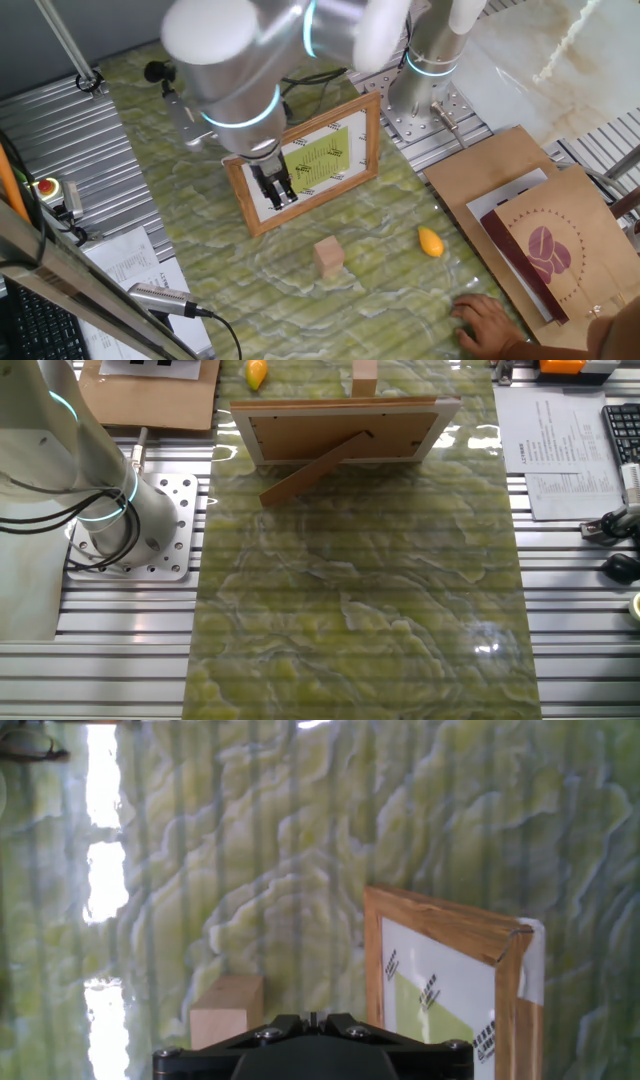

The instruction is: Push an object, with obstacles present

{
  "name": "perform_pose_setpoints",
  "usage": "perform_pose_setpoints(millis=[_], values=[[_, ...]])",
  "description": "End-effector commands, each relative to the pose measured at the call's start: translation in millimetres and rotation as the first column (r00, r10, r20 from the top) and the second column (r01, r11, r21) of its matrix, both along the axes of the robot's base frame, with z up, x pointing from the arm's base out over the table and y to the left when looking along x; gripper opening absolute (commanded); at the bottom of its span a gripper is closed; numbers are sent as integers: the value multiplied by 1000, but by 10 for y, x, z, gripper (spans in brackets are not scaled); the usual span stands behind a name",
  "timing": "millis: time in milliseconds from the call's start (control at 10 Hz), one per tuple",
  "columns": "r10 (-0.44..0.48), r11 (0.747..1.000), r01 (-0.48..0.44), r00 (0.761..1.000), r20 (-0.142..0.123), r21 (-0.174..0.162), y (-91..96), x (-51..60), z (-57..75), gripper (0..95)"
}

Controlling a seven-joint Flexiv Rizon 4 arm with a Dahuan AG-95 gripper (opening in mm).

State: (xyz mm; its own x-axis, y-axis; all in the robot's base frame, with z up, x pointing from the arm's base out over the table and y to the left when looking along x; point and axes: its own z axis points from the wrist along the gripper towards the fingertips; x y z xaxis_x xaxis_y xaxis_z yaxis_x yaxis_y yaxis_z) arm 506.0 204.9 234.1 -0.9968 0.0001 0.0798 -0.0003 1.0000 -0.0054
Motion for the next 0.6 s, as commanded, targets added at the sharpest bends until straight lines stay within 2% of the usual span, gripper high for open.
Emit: perform_pose_setpoints(millis=[100,300,600], values=[[53,999,-53,999,1,-12,2,13,-1,0],[66,998,-66,998,0,-5,2,13,-1,0],[13,1000,-13,1000,-8,-5,283,-155,-172,0]])
